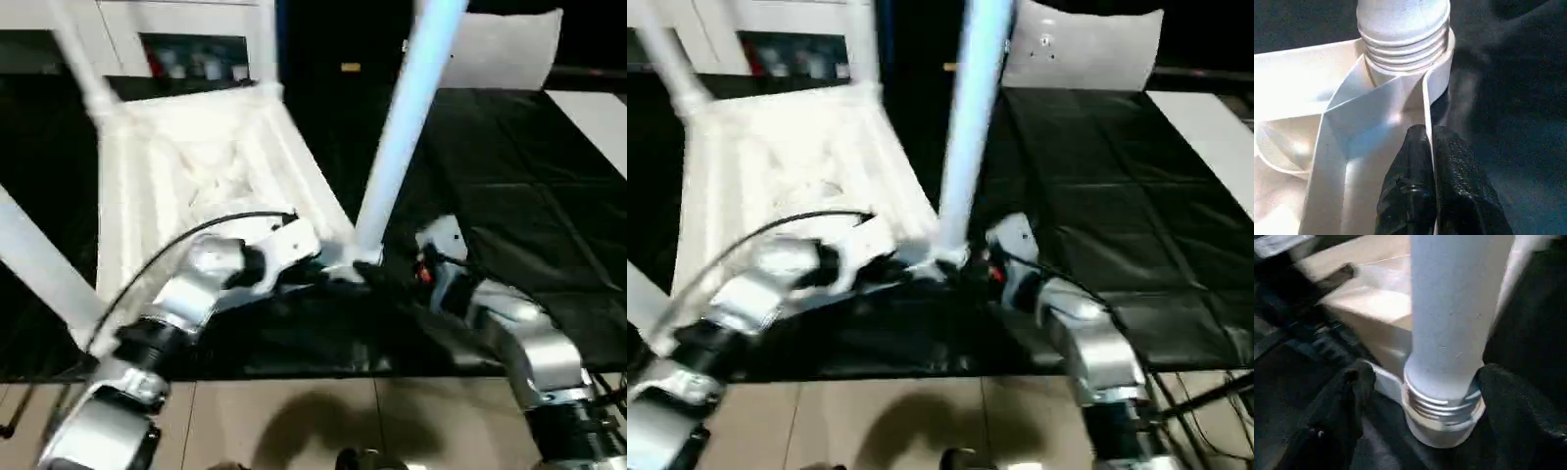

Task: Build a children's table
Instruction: Rotate leg to tighten

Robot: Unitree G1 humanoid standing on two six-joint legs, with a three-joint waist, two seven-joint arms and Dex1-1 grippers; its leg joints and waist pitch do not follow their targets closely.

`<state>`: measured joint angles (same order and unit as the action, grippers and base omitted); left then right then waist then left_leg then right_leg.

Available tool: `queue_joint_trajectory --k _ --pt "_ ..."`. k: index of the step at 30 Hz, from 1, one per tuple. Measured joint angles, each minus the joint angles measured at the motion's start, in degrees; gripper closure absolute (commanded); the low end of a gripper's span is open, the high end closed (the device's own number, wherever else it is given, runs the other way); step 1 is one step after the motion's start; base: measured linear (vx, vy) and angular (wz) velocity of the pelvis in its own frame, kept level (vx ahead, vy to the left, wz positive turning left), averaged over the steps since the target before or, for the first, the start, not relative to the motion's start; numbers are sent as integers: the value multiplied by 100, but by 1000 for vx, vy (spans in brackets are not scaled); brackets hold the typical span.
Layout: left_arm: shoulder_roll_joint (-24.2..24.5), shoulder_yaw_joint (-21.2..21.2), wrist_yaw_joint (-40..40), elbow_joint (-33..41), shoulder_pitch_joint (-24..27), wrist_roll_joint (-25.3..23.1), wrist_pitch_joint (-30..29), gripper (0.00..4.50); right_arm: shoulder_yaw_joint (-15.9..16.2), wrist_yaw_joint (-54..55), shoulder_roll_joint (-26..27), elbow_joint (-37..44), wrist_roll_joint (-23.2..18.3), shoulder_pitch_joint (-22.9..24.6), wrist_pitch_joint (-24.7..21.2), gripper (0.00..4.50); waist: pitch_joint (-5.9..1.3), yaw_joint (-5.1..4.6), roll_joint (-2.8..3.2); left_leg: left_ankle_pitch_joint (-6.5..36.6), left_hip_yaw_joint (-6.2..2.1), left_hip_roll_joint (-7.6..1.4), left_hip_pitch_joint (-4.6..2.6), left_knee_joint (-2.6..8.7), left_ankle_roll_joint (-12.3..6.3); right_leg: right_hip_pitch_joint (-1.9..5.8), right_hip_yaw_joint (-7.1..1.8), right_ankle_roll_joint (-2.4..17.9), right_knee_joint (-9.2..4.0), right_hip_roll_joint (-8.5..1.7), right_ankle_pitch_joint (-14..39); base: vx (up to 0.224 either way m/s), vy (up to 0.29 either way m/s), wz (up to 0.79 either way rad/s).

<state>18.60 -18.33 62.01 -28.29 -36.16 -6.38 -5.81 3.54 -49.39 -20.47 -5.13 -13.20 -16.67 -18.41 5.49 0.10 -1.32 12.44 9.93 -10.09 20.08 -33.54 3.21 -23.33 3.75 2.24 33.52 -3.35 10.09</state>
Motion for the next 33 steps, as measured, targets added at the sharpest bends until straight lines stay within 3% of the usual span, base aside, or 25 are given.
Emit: queue_joint_trajectory --k 6,9,10,21,29,33 --pt "342 -151 967 -99 -27 174 474 450 214 -1336 -662 -6 -278 -174 47 44 -2 130 -3 2 0 1 -1 -32 -3 -2 0 2 20 -8 0 0 0 0" --pt "454 -252 1290 -186 -73 220 702 450 372 -1727 -747 -56 -318 -271 114 44 -3 190 -5 1 0 0 -4 -46 -3 -2 0 6 48 -11 3 0 0 0" --pt "480 -289 1372 -197 -88 220 762 450 401 -1821 -747 -83 -319 -317 129 69 -3 199 -5 0 0 0 -4 -50 -3 -3 0 6 53 -12 3 0 0 0" --pt "567 -524 1922 -641 -331 214 1606 450 699 -2720 -931 -518 -427 -645 159 158 -10 271 -21 -3 1 -4 0 -73 -5 -1 3 5 73 -17 2 0 0 0" --pt "535 -538 1965 -809 -398 204 1805 450 709 -2737 -914 -697 -402 -720 291 237 -10 310 -22 -4 2 -6 0 -73 -5 -1 4 5 78 -16 3 0 0 0" --pt "529 -539 1970 -877 -420 205 1874 450 728 -2746 -914 -725 -388 -740 330 251 -10 319 -22 -5 2 -7 0 -73 -3 -1 4 5 83 -15 3 0 0 0"
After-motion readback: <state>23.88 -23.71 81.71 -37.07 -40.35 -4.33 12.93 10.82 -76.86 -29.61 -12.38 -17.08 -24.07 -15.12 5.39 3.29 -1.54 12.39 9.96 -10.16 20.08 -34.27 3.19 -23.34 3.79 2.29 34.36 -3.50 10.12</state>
